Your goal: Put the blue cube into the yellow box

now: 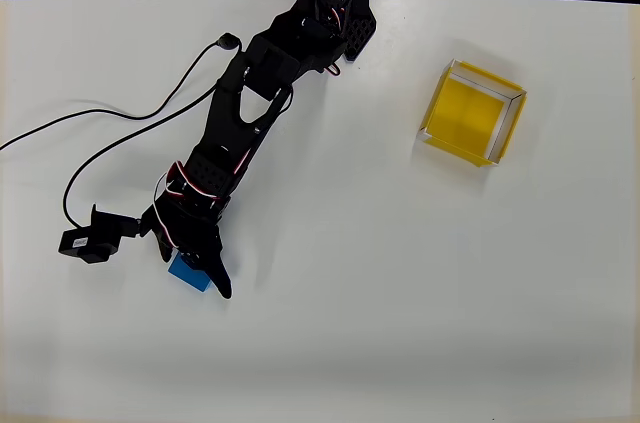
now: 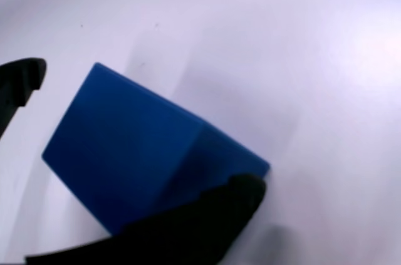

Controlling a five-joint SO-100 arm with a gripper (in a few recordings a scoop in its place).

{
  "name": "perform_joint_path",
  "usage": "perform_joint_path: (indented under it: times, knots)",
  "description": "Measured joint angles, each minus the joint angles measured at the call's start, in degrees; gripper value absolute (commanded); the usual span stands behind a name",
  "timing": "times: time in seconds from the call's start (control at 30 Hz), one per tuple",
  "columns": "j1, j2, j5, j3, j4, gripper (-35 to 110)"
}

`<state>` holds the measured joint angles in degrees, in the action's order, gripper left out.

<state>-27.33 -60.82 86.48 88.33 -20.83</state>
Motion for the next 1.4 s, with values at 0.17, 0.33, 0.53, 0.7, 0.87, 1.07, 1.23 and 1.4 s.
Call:
perform_joint_path:
  times: [0.17, 0.33, 0.53, 0.7, 0.87, 1.07, 1.23, 1.4]
  knots:
    - [0.09, 1.05, 0.00, 0.00, 0.00, 50]
    - [0.09, 1.05, 1.76, 0.00, 0.00, 45]
    - [0.09, 1.05, 3.25, 0.00, 0.00, 35]
    - [0.09, 0.88, 5.01, -1.93, 0.26, 32]
    - [0.09, 0.88, 6.59, -2.02, 0.26, 31]
    - [0.18, 0.88, 7.12, -2.02, 0.26, 31]
    - [0.18, 0.79, 8.17, -1.05, 0.44, 33]
    - [0.18, 0.18, 8.00, 0.62, 2.02, 39]
